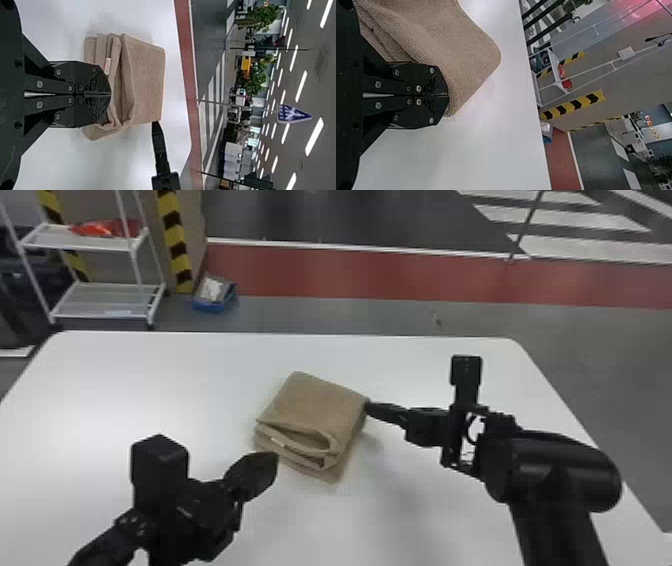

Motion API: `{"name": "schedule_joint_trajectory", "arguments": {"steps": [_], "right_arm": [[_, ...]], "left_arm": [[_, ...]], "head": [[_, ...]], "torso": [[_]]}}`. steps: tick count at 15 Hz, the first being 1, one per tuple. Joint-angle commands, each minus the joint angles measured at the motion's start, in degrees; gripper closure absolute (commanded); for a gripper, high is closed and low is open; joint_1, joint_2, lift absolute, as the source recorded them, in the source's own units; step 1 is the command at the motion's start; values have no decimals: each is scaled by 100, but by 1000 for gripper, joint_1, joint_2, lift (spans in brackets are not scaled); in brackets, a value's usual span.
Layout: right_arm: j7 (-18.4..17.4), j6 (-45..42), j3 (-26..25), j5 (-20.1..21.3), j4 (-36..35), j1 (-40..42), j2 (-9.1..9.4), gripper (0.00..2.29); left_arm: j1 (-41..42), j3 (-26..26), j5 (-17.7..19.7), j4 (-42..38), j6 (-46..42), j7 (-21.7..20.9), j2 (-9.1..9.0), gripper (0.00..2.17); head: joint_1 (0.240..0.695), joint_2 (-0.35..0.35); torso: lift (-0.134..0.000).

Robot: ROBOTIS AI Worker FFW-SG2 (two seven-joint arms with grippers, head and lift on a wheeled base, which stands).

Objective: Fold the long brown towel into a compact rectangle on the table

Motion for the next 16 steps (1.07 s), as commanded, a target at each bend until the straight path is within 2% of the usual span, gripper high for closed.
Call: {"name": "schedule_joint_trajectory", "arguments": {"steps": [1, 4, 7, 11, 13, 14, 16], "right_arm": [[1, -276, 178, 111, 614, -504, 0, 2186], [115, -909, 512, 278, 1062, -908, 0, 2175], [124, -891, 688, 331, 1290, -1119, 9, 2172], [203, -891, 635, 340, 1378, -1128, -8, 2172], [475, -944, 319, 67, 1290, -926, -8, 2172], [599, -962, 160, -258, 1080, -820, -8, 2172], [924, -1559, 73, -732, 561, -469, -26, 2172]], "left_arm": [[89, 50, 6, -23, -67, -13, 11, 1713], [125, 94, 6, -14, -155, -13, 20, 1713], [125, 85, 6, 30, -242, -13, 11, 1713], [116, 76, 6, 47, -260, -13, 11, 1713], [89, 138, 41, 82, -295, -22, 11, 1713], [63, 208, 85, 100, -295, -22, 20, 1713], [63, 375, 103, 135, -418, -22, 11, 1713]], "head": [[695, -106], [695, -78], [695, -49], [695, -40], [695, -40], [695, -41], [695, -42]], "torso": [[-125], [-125], [-125], [-125], [-125], [-125], [-125]]}}
